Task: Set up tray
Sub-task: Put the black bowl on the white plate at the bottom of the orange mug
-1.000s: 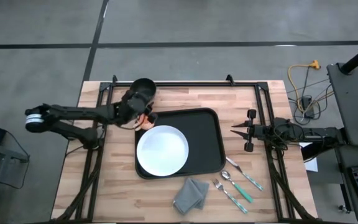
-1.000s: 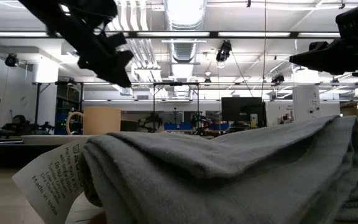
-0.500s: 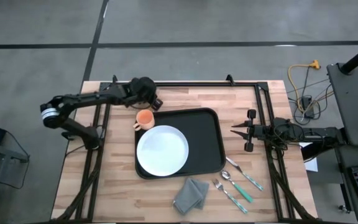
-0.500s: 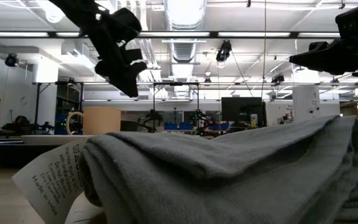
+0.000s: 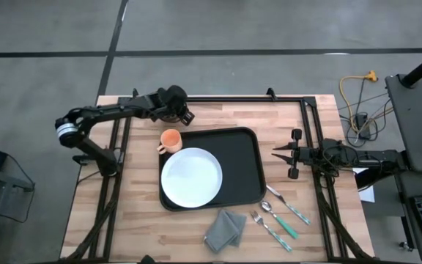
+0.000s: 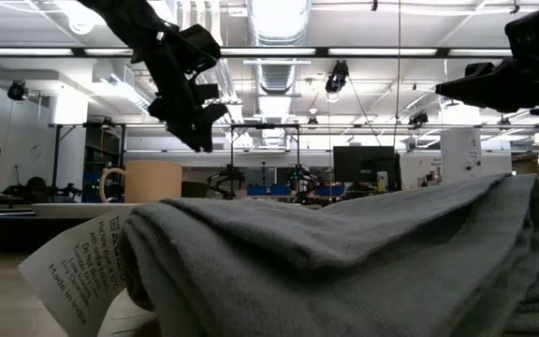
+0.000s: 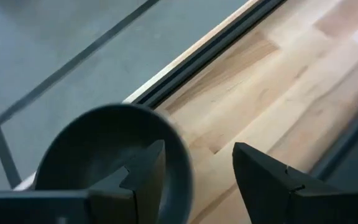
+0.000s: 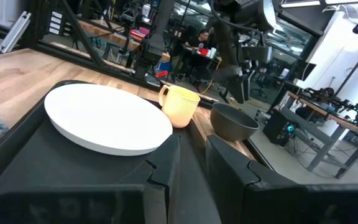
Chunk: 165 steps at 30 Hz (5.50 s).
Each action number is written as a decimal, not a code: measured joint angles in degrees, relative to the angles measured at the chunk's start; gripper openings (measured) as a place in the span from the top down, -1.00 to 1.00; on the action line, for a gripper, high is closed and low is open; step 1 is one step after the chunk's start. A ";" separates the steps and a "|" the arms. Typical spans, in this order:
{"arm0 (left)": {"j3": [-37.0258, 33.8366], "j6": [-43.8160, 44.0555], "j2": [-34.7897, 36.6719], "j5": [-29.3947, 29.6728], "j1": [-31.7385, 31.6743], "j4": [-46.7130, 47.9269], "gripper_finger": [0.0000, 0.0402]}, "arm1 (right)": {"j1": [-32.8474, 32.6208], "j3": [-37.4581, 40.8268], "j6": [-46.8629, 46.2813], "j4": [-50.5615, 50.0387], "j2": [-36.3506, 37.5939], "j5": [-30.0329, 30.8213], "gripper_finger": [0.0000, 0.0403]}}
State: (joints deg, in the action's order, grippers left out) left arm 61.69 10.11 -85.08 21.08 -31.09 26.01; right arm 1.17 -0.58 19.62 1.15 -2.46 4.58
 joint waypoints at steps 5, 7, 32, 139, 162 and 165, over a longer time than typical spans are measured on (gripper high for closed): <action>-1.25 0.55 -0.55 0.14 -0.93 0.70 0.15 | 0.00 0.00 -0.02 0.00 0.00 0.00 0.66; -1.79 0.59 -0.55 0.12 -0.84 0.52 0.15 | -0.01 0.00 -0.05 0.02 0.00 0.00 0.66; -9.24 1.21 -0.55 -0.13 -0.86 -2.55 0.15 | 0.00 0.02 0.04 0.02 0.02 0.00 0.66; 5.83 4.81 -5.60 -1.52 48.87 7.49 1.00 | 0.00 0.04 -0.05 0.02 -0.29 -0.04 0.66; 5.82 8.84 -6.27 -7.20 53.47 11.62 1.00 | -0.02 0.04 -0.07 0.02 -0.31 -0.02 0.66; 5.81 8.83 -6.27 -7.23 53.57 13.24 1.00 | -0.02 0.04 0.01 0.02 -0.31 -0.02 0.66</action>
State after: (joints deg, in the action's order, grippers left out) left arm 67.51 18.94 -91.35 13.85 22.48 39.25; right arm 1.15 -0.54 19.63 1.17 -2.76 4.56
